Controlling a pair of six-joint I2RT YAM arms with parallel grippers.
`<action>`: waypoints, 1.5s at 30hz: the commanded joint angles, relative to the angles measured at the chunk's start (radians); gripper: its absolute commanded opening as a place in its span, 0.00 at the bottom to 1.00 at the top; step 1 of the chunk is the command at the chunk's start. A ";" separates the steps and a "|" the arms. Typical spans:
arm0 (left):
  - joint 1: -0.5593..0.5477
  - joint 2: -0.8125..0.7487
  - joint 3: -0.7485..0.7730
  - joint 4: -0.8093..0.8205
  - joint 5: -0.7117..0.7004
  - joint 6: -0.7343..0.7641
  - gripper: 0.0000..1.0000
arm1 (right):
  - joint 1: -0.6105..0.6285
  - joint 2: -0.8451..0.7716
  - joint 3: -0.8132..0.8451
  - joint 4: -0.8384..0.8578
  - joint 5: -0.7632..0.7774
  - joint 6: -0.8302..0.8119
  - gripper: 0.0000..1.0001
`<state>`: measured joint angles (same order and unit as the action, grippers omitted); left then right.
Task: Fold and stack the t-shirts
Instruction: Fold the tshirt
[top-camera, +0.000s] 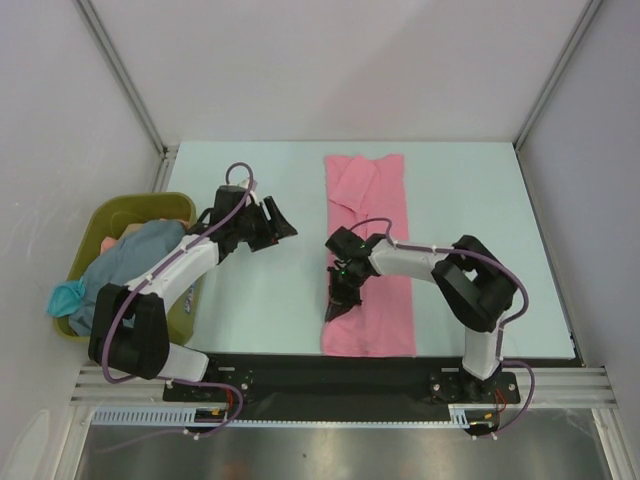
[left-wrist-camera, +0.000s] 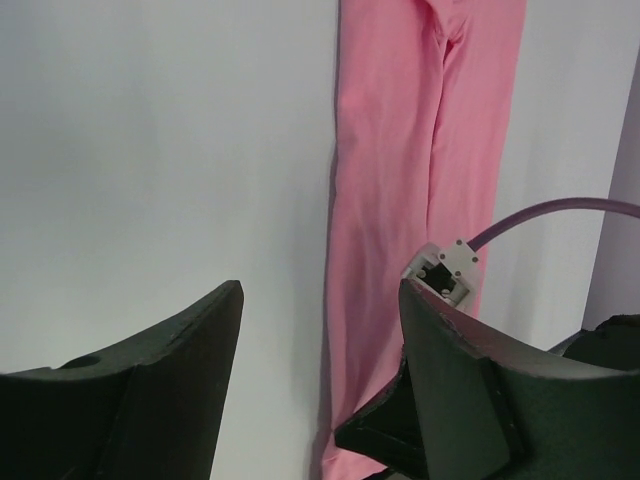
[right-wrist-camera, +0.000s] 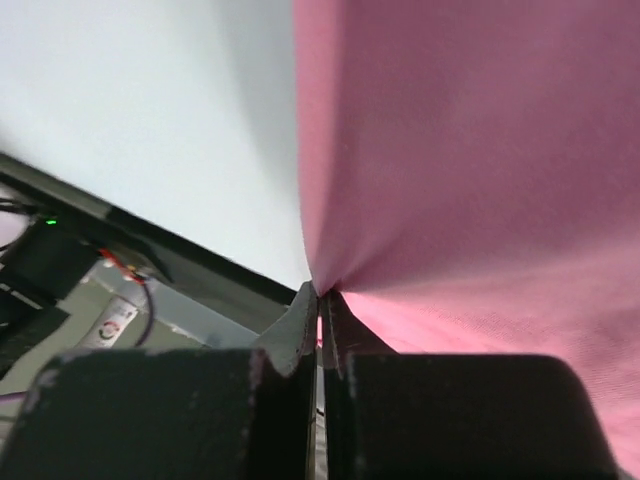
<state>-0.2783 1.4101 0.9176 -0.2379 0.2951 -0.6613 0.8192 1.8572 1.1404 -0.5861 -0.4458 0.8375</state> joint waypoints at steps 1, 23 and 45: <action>0.010 -0.045 -0.022 -0.011 0.052 0.046 0.70 | 0.055 0.057 0.129 0.097 -0.106 0.066 0.00; 0.028 0.450 0.444 0.170 0.185 0.161 0.63 | -0.594 0.118 0.472 0.048 0.061 -0.406 0.74; 0.010 0.650 0.537 0.338 0.213 0.005 0.50 | -0.807 0.651 0.972 0.121 -0.044 -0.368 0.62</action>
<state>-0.2634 2.0983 1.4734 0.0635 0.4793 -0.6472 0.0174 2.4653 2.0686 -0.5224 -0.4778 0.4358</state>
